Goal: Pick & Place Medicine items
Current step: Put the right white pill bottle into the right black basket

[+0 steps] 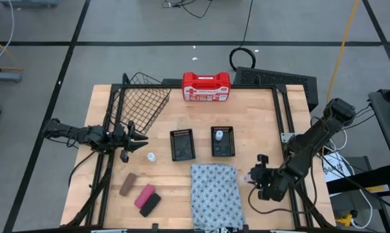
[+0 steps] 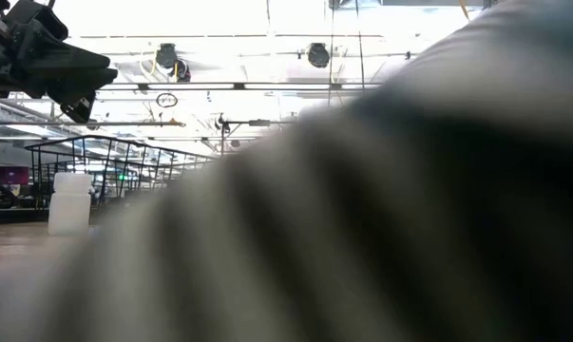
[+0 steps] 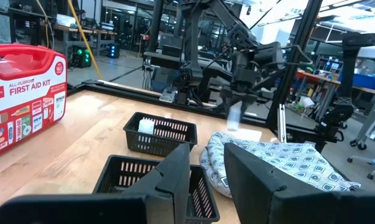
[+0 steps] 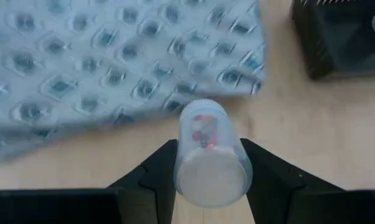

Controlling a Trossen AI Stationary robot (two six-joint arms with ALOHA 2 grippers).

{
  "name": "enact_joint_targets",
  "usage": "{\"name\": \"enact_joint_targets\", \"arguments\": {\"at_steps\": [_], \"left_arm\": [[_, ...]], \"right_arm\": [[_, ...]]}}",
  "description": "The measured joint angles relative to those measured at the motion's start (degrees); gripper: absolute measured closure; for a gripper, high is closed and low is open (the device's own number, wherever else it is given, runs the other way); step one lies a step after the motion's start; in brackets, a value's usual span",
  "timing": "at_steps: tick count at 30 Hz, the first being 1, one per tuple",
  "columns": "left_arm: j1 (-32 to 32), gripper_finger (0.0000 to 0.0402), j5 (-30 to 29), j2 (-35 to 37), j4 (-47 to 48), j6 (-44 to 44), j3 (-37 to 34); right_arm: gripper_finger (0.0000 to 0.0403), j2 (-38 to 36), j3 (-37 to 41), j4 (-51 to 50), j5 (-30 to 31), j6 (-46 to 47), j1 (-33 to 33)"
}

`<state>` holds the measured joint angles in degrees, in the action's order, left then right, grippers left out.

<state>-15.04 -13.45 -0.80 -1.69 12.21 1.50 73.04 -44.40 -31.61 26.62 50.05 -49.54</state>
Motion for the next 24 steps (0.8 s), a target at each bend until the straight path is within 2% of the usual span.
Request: {"name": "enact_joint_targets", "arguments": {"at_steps": [6, 9, 14, 24], "left_arm": [[0.0, 0.0293, 0.0, 0.0, 0.0, 0.0, 0.0], [0.0, 0.0293, 0.0, 0.0, 0.0, 0.0, 0.0], [0.0, 0.0293, 0.0, 0.0, 0.0, 0.0, 0.0], [0.0, 0.0293, 0.0, 0.0, 0.0, 0.0, 0.0]], "right_arm": [[0.0259, 0.5, 1.9, 0.4, 4.3, -0.4, 0.2], [0.0261, 0.6, 3.6, 3.8, 12.3, -0.9, 0.3], [0.0263, 0.6, 6.3, 12.9, 23.4, -8.4, 1.2], [0.0262, 0.6, 12.8, 30.0, 24.3, -20.3, 9.3]]}}
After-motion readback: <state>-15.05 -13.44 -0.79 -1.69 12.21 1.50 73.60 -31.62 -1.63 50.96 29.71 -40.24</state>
